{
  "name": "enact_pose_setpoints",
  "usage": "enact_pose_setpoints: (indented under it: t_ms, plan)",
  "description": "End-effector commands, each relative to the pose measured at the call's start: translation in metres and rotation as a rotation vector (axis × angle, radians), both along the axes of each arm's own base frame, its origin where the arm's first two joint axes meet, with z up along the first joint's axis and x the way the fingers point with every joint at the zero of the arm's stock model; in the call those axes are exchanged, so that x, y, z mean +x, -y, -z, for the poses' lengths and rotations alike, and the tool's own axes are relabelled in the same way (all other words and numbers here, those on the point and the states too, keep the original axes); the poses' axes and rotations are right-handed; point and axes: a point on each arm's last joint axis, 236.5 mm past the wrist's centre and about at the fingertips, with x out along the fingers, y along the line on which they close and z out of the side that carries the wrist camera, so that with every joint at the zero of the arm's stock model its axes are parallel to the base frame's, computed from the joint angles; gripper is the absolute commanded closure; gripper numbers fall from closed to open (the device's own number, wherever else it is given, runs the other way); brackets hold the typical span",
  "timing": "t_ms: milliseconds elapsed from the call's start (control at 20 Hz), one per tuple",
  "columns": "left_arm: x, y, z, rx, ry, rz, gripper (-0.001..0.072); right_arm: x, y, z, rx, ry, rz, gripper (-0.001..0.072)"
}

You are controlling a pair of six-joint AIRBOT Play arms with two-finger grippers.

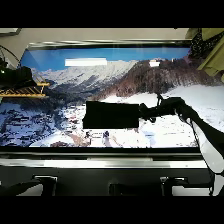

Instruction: Fold the clothes and pants, and hang the long-sleeved shirts on hangers.

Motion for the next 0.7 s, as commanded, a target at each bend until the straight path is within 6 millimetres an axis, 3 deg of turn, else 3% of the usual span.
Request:
enact_pose_setpoints:
  t_ms: [0,150,350,500,650]
  plan:
    - [-0.004,0.0,0.002,0.002,-0.019,0.005,0.069,0.031,0.017,-0.041,0.023,0.067,0.035,0.0686]
    - [-0.007,0.0,0.004,0.003,-0.034,0.008,0.0691,0.069,0.061,-0.084,0.011,0.157,0.123,0.0686]
    - [-0.008,0.0,0.004,0.003,-0.036,0.008,0.0691,0.104,0.131,-0.13,-0.033,0.266,0.256,0.0687]
    - [-0.01,0.0,0.005,0.004,-0.043,0.01,0.0691,0.122,0.198,-0.156,-0.103,0.341,0.397,0.0687]
    - [-0.009,0.0,0.005,0.004,-0.043,0.01,0.069,0.126,0.275,-0.176,-0.2,0.391,0.553,0.0687]
